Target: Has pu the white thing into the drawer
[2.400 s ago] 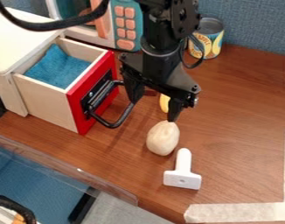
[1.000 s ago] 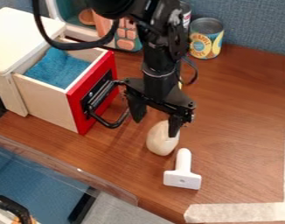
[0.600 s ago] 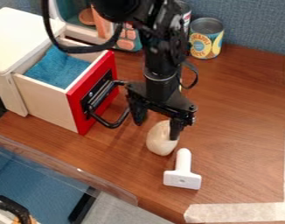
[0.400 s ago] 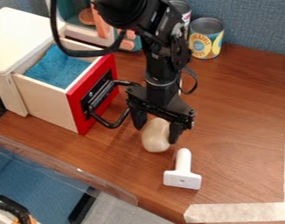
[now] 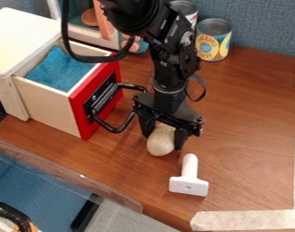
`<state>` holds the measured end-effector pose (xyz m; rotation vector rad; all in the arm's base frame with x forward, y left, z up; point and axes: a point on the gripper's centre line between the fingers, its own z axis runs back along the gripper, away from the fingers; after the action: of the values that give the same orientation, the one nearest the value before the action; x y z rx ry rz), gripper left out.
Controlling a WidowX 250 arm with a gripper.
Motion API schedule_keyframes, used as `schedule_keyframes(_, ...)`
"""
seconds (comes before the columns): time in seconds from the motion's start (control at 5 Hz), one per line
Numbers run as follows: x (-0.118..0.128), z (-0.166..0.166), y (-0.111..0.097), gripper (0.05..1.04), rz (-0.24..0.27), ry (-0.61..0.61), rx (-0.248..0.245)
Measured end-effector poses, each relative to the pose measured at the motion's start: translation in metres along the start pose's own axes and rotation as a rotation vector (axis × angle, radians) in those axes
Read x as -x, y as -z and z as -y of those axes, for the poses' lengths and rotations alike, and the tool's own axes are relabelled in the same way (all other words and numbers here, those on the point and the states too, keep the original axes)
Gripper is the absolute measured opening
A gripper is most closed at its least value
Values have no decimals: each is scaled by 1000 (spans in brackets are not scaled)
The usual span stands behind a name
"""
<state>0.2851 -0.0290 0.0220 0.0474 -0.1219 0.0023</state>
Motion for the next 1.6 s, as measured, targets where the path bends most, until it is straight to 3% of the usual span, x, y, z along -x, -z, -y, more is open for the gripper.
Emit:
schedule_keyframes(0.2, 1, 0, 0, 795, -3, -18, 0)
schedule_keyframes(0.4, 1, 2, -12, 714, 3, -17, 16)
schedule_keyframes(0.8, 2, 3, -63, 180, 112, -16, 49)
schedule_keyframes(1.0, 6, -7, -76, 92, 144, -37, 56)
schedule_keyframes(1.2, 10, -7, -76, 258, 121, -36, 53)
schedule_keyframes(1.6, 7, -6, -54, 863, 87, -42, 43)
